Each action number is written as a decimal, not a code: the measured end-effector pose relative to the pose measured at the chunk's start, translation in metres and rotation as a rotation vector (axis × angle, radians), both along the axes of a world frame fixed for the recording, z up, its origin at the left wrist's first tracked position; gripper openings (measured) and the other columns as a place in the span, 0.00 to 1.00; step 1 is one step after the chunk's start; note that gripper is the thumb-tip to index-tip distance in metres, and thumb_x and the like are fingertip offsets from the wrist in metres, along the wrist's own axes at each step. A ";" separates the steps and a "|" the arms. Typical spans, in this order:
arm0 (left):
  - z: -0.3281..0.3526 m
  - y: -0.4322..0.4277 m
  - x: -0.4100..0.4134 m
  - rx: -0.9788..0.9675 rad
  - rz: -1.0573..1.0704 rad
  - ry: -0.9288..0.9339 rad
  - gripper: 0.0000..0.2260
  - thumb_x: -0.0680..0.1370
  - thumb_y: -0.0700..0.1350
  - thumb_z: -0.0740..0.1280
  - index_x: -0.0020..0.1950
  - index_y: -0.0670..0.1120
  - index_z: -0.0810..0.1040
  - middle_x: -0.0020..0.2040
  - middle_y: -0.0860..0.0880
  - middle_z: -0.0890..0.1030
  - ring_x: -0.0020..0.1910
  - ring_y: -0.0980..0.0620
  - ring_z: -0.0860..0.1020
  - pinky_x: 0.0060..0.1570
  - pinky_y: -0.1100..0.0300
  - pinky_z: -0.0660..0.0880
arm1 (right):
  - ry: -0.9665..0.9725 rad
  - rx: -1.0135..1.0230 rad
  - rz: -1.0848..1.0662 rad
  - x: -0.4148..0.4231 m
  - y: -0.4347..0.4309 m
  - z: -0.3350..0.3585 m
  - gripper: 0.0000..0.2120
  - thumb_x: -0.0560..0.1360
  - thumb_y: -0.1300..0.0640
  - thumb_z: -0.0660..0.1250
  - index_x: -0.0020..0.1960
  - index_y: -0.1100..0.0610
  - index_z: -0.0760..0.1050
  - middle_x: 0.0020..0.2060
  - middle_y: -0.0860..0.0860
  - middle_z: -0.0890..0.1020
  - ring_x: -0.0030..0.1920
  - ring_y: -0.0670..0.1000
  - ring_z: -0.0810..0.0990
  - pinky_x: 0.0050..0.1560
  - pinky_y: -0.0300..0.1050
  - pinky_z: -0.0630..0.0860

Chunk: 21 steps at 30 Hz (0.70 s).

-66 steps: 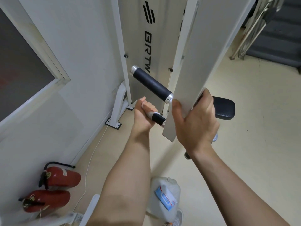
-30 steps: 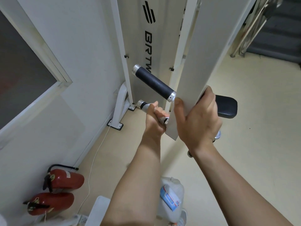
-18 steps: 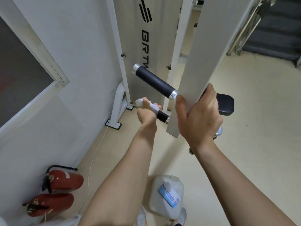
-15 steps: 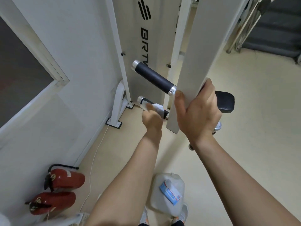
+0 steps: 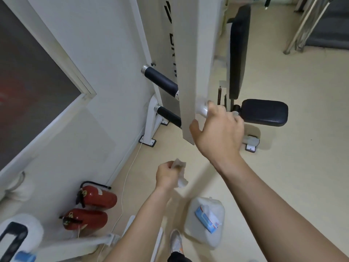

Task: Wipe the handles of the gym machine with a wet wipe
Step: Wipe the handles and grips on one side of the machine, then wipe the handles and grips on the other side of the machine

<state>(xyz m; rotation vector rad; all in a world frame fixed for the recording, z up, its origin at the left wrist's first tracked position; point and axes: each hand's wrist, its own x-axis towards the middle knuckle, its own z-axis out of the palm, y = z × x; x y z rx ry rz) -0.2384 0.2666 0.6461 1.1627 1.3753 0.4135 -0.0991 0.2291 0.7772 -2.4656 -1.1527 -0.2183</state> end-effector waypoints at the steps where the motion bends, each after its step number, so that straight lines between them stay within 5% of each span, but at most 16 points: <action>1: 0.001 -0.012 0.007 0.002 -0.041 0.024 0.07 0.75 0.44 0.69 0.39 0.44 0.83 0.35 0.47 0.80 0.26 0.52 0.78 0.27 0.63 0.71 | 0.034 -0.009 0.046 0.004 -0.013 -0.006 0.27 0.74 0.42 0.60 0.69 0.53 0.68 0.55 0.51 0.80 0.55 0.57 0.80 0.60 0.56 0.69; 5: 0.004 -0.073 0.066 0.103 -0.235 0.181 0.12 0.74 0.40 0.66 0.30 0.47 0.77 0.26 0.52 0.75 0.23 0.56 0.73 0.25 0.65 0.67 | 0.192 0.064 0.142 0.050 -0.077 -0.032 0.31 0.77 0.44 0.61 0.77 0.54 0.63 0.63 0.51 0.77 0.62 0.56 0.77 0.60 0.56 0.71; 8: 0.013 -0.118 0.126 0.098 -0.268 0.122 0.12 0.75 0.34 0.66 0.34 0.48 0.79 0.23 0.56 0.76 0.24 0.60 0.74 0.25 0.69 0.68 | 0.343 -0.132 0.212 0.117 -0.132 -0.061 0.28 0.78 0.45 0.60 0.76 0.52 0.65 0.68 0.53 0.75 0.68 0.57 0.73 0.65 0.56 0.69; 10: 0.021 -0.137 0.169 0.046 -0.247 0.039 0.09 0.75 0.33 0.69 0.42 0.46 0.82 0.31 0.54 0.81 0.33 0.53 0.80 0.34 0.67 0.76 | 0.537 -0.287 0.264 0.165 -0.167 -0.077 0.29 0.78 0.46 0.60 0.77 0.52 0.63 0.72 0.54 0.72 0.70 0.57 0.71 0.66 0.55 0.70; 12: 0.031 -0.149 0.210 0.011 -0.208 -0.012 0.08 0.73 0.35 0.73 0.49 0.46 0.83 0.44 0.48 0.85 0.46 0.45 0.84 0.49 0.54 0.82 | 0.753 -0.339 0.297 0.207 -0.195 -0.083 0.30 0.78 0.48 0.63 0.78 0.51 0.63 0.73 0.52 0.71 0.71 0.54 0.71 0.66 0.51 0.71; 14: 0.043 -0.155 0.248 -0.002 -0.187 -0.054 0.10 0.72 0.37 0.74 0.52 0.46 0.82 0.49 0.45 0.85 0.48 0.44 0.85 0.54 0.48 0.82 | 0.927 -0.290 0.316 0.245 -0.212 -0.084 0.26 0.76 0.49 0.66 0.73 0.46 0.70 0.66 0.51 0.78 0.65 0.53 0.76 0.62 0.52 0.73; 17: 0.062 -0.154 0.297 0.045 -0.198 -0.097 0.06 0.75 0.37 0.70 0.49 0.47 0.81 0.44 0.46 0.84 0.44 0.46 0.83 0.47 0.52 0.80 | 1.063 -0.190 0.341 0.296 -0.219 -0.077 0.09 0.75 0.49 0.69 0.55 0.47 0.80 0.41 0.49 0.81 0.44 0.51 0.80 0.45 0.49 0.73; 21: 0.071 -0.139 0.351 0.041 -0.204 -0.162 0.12 0.71 0.42 0.70 0.53 0.44 0.81 0.52 0.40 0.84 0.47 0.42 0.84 0.49 0.47 0.81 | 1.121 -0.024 0.325 0.357 -0.205 -0.067 0.08 0.77 0.54 0.72 0.49 0.59 0.79 0.38 0.51 0.81 0.39 0.48 0.79 0.41 0.41 0.72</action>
